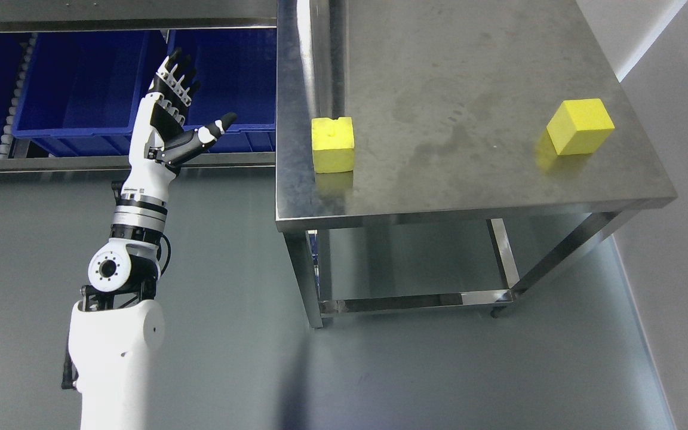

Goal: Move yellow foam block to right shelf middle
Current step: 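Reach the left hand toward the yellow foam cube nearer the robot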

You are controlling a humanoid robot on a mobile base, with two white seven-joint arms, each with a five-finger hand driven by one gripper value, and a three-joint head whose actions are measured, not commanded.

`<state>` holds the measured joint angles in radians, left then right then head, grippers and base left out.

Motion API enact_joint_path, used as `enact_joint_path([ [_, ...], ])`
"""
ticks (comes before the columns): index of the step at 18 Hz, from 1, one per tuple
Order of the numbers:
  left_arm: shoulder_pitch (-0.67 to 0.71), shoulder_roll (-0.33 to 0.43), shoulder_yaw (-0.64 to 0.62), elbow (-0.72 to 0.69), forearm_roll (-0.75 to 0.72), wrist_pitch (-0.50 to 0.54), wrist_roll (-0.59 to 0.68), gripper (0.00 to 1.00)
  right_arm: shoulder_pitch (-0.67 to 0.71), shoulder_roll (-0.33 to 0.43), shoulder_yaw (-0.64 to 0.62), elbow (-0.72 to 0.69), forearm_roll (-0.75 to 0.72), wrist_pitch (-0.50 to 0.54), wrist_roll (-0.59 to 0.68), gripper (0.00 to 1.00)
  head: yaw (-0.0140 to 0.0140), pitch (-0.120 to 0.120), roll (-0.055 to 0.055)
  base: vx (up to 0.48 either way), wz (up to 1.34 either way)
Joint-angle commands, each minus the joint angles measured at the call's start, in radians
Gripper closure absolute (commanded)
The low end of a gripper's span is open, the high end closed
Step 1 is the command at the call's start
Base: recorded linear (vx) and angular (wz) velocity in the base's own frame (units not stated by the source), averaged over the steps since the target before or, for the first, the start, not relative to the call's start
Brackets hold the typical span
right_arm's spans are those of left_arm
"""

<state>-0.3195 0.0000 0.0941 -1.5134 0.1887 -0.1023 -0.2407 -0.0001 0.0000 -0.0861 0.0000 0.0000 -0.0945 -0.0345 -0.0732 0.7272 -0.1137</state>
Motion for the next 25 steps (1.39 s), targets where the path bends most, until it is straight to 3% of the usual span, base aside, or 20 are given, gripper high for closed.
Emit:
enact_joint_path([
  [1, 0.008, 0.017, -0.004, 0.001, 0.000, 0.000, -0.008, 0.00, 0.002, -0.017, 0.000, -0.017, 0.003, -0.001, 0.001, 0.00, 0.0000, 0.000, 0.000, 0.046, -0.09],
  [4, -0.004, 0.017, 0.010, -0.001, 0.000, -0.017, -0.018, 0.00, 0.002, -0.017, 0.000, -0.017, 0.003, -0.001, 0.001, 0.00, 0.0000, 0.000, 0.000, 0.046, -0.05],
  [5, -0.006, 0.073, 0.007, -0.001, 0.000, -0.034, -0.047, 0.00, 0.002, -0.017, 0.000, -0.017, 0.003, -0.001, 0.001, 0.00, 0.0000, 0.000, 0.000, 0.052, -0.04],
  [7, -0.006, 0.170, -0.002, 0.001, 0.000, -0.100, -0.151, 0.00, 0.002, -0.017, 0.000, -0.017, 0.003, -0.001, 0.001, 0.00, 0.0000, 0.000, 0.000, 0.057, -0.07],
  [11, -0.026, 0.267, -0.011, 0.001, -0.002, -0.122, -0.451, 0.00, 0.002, -0.017, 0.000, -0.017, 0.003, -0.001, 0.001, 0.00, 0.0000, 0.000, 0.000, 0.056, -0.09],
  [14, -0.039, 0.299, -0.056, 0.005, -0.047, -0.114, -0.494, 0.00, 0.002, -0.017, 0.000, -0.017, 0.003, -0.001, 0.001, 0.00, 0.0000, 0.000, 0.000, 0.019, -0.02],
  [18, -0.076, 0.296, -0.204, 0.066, -0.126, -0.099, -0.500, 0.00, 0.002, -0.017, 0.000, -0.017, 0.003, -0.001, 0.001, 0.00, 0.0000, 0.000, 0.000, 0.009, 0.01],
  [25, -0.243, 0.146, -0.341, 0.304, -0.235, -0.099, -0.500, 0.00, 0.002, -0.017, 0.000, -0.017, 0.003, -0.001, 0.001, 0.00, 0.0000, 0.000, 0.000, 0.006, 0.06],
])
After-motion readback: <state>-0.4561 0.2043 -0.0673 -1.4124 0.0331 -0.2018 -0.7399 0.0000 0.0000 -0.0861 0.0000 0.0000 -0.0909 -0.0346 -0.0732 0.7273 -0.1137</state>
